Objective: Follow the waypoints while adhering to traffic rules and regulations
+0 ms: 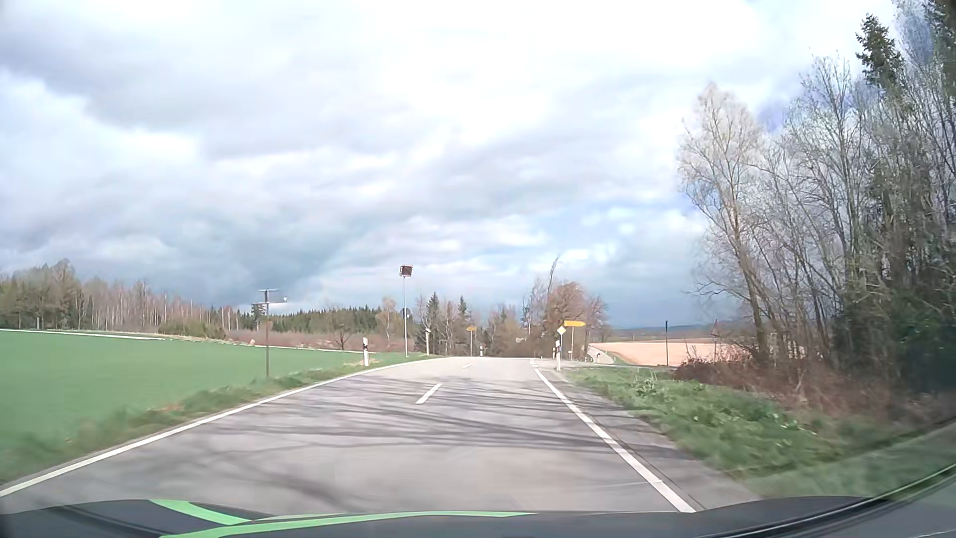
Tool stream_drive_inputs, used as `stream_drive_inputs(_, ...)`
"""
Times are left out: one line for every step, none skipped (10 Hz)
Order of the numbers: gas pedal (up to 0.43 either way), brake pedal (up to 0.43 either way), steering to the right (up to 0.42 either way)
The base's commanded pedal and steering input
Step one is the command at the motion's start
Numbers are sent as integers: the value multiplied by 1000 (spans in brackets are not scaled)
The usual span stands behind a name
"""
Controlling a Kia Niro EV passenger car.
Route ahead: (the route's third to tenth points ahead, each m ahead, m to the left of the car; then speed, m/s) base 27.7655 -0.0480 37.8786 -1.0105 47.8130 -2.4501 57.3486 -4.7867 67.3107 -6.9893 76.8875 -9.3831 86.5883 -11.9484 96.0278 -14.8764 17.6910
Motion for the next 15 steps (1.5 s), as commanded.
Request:
stream_drive_inputs(150, 0, 10)
stream_drive_inputs(150, 0, 10)
stream_drive_inputs(150, 0, 10)
stream_drive_inputs(150, 0, 11)
stream_drive_inputs(150, 0, 11)
stream_drive_inputs(150, 0, 12)
stream_drive_inputs(150, 0, 13)
stream_drive_inputs(150, 0, 13)
stream_drive_inputs(150, 0, 13)
stream_drive_inputs(150, 0, 14)
stream_drive_inputs(150, 0, 14)
stream_drive_inputs(150, 0, 15)
stream_drive_inputs(150, 0, 16)
stream_drive_inputs(150, 0, 16)
stream_drive_inputs(150, 0, 17)
